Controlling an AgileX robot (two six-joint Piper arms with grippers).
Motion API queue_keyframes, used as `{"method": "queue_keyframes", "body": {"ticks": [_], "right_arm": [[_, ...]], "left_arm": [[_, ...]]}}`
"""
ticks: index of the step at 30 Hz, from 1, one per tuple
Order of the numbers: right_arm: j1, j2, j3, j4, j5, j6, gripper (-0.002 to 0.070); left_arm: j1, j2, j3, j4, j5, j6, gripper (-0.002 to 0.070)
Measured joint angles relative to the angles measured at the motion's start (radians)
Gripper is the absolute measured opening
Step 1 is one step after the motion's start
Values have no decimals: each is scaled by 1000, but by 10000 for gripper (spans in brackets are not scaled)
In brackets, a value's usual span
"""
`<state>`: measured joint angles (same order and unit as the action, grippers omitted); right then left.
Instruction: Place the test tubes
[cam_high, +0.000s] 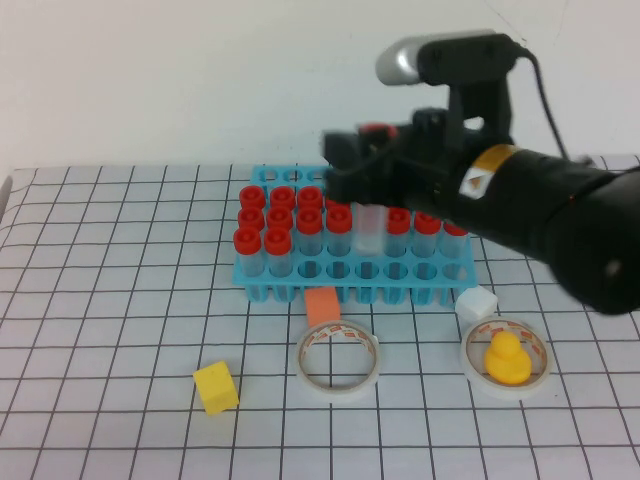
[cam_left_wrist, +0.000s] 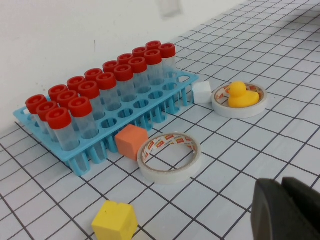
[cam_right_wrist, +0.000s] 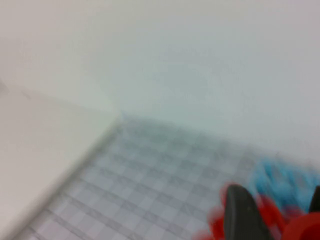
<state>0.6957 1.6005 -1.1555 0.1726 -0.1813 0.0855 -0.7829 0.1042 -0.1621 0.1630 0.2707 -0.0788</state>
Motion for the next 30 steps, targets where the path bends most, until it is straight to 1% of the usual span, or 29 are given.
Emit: {"method": "queue_keyframes", "body": {"ticks": [1, 3, 5, 7, 10, 14, 20, 22, 26, 30], "right_arm": [[4, 16, -3, -122, -70, 110, 263], [8, 49, -5, -278, -216, 229, 263], [10, 91, -7, -334, -327, 282, 263], [10, 136, -6, -349, -401, 296, 263], [10, 190, -6, -349, -432, 258, 263], [10, 242, -6, -320, -477, 138, 263], [10, 353, -6, -269, -711, 8, 263], [10, 393, -6, -227, -778, -22, 263], [10, 466, -6, -95, -829, -42, 263], [10, 511, -21, -66, -848, -45, 263]], "left_arm": [[0, 0, 0, 0, 2, 0, -1], [0, 0, 0, 0, 2, 0, -1], [0, 0, 0, 0, 2, 0, -1], [0, 0, 0, 0, 2, 0, -1], [0, 0, 0, 0, 2, 0, -1], [0, 0, 0, 0, 2, 0, -1], [0, 0, 0, 0, 2, -4, -1], [0, 0, 0, 0, 2, -4, -1], [0, 0, 0, 0, 2, -5, -1], [0, 0, 0, 0, 2, -5, -1]]}}
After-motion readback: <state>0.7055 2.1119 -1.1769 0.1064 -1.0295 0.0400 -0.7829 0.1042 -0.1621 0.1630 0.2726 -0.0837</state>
